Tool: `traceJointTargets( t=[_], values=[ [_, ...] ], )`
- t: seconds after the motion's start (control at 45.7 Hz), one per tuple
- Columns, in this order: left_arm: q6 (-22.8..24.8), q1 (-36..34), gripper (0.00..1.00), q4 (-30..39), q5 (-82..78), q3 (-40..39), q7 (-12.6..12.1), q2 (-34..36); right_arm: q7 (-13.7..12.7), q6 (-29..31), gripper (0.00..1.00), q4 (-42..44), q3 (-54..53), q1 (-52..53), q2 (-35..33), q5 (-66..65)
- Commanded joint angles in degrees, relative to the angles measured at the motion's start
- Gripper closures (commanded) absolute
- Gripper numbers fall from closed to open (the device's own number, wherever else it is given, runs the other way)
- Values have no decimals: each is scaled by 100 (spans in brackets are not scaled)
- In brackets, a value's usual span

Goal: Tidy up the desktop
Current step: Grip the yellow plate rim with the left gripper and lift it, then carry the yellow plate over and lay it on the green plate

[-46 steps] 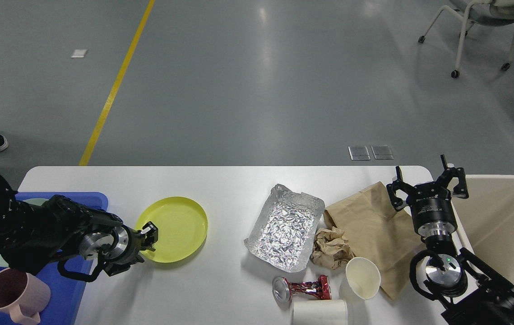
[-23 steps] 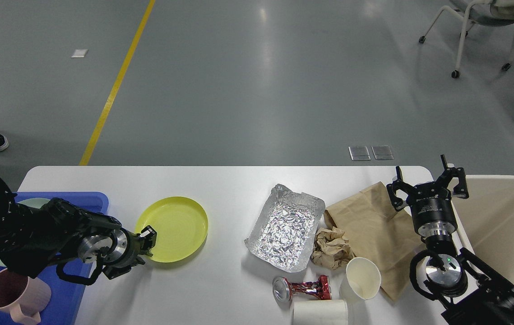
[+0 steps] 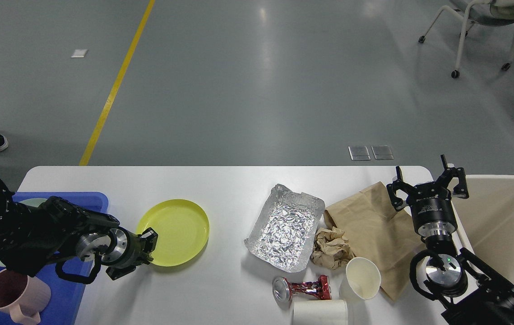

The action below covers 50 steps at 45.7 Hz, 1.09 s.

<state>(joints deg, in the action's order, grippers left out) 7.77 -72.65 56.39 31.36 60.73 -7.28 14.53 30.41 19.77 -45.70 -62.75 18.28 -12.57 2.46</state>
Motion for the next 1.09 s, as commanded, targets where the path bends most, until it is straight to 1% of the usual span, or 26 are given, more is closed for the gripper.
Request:
traceJointTargets(
  t=[0.0, 0.088, 0.153, 0.175, 0.219, 0.372, 0.438, 0.503, 0.547, 0.678, 0.81, 0.919, 1.072],
  values=[
    [101, -13, 100, 22, 11, 9, -10, 50, 0, 0, 0, 0, 0, 0, 9, 0],
    [154, -39, 100, 39, 19, 9, -45, 85, 0, 0, 0, 0, 0, 0, 9, 0],
    [207, -100, 100, 83, 11, 9, -159, 111, 0, 0, 0, 0, 0, 0, 8, 0],
    [259, -135, 100, 83, 11, 9, -238, 138, 0, 0, 0, 0, 0, 0, 9, 0],
    [365, -179, 100, 92, 2, 9, -300, 190, 0, 0, 0, 0, 0, 0, 0, 0],
    [716, -381, 100, 118, -7, 80, -344, 331, 0, 0, 0, 0, 0, 0, 0, 0],
    [944, -496, 100, 136, -16, 106, -510, 419, 0, 0, 0, 0, 0, 0, 8, 0],
    [1261, -706, 100, 311, -33, 211, -704, 603, 0, 0, 0, 0, 0, 0, 9, 0],
    [1489, -943, 100, 443, -59, 281, -748, 735, 0, 0, 0, 9, 0, 0, 9, 0],
    [2078, -1848, 100, 882, -182, 800, -740, 955, 0, 0, 0, 9, 0, 0, 9, 0],
    [2605, -2990, 100, 1488, -454, 1379, -687, 1096, 0, 0, 0, 9, 0, 0, 9, -8],
    [3107, -4036, 100, 1954, -806, 1802, -643, 1052, 0, 0, 0, 9, 0, 0, 9, 0],
    [3458, -5460, 100, 2701, -1061, 2241, -599, 877, 0, 0, 0, 9, 0, 0, 9, 0]
  ],
)
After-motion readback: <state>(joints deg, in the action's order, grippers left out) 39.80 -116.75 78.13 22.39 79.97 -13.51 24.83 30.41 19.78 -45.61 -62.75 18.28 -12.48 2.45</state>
